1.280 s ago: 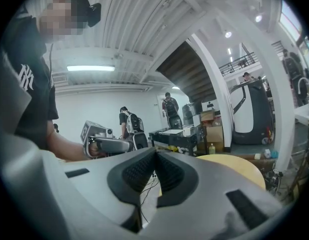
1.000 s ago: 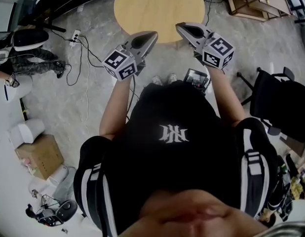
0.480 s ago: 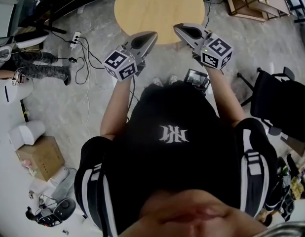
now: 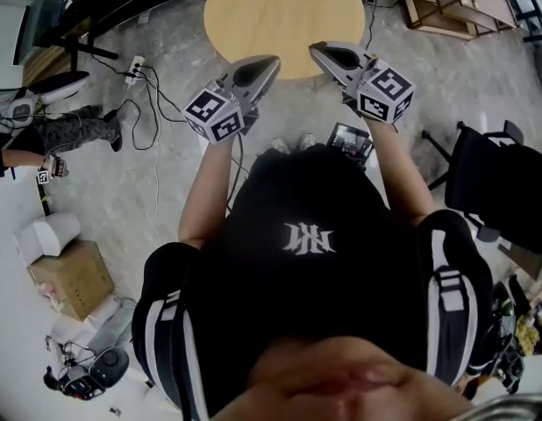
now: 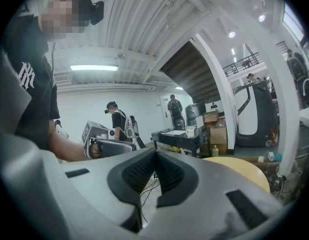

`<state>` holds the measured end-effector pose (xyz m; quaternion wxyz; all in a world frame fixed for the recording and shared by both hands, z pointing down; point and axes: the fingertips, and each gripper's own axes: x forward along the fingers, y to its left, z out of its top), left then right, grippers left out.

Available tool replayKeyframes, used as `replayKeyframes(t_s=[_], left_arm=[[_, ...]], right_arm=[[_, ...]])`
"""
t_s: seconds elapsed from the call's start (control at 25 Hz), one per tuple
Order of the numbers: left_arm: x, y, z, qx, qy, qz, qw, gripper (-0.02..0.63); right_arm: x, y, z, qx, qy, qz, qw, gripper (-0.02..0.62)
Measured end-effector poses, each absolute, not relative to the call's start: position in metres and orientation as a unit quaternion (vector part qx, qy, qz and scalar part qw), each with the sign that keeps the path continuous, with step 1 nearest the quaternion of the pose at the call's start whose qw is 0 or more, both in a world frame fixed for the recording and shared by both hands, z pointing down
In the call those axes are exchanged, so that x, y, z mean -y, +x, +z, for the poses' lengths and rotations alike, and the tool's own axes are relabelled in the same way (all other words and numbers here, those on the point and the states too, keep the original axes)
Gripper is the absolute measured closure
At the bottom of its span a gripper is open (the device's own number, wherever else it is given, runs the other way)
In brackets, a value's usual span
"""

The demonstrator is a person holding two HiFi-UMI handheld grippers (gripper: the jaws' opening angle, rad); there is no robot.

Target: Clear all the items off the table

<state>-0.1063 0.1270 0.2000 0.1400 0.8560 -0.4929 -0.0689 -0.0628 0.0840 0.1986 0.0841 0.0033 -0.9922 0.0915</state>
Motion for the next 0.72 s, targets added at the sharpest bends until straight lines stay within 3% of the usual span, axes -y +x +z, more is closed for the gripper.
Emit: replayKeyframes(t_s=[0.72], left_arm=[[-0.1266,-0.1135,0.2056,0.495,0.854,-0.06,0.147,0.594]], right_arm=[[-0.0791,-0.0578,0.2063,0.991,-0.004,0.084,0.103,0.597]])
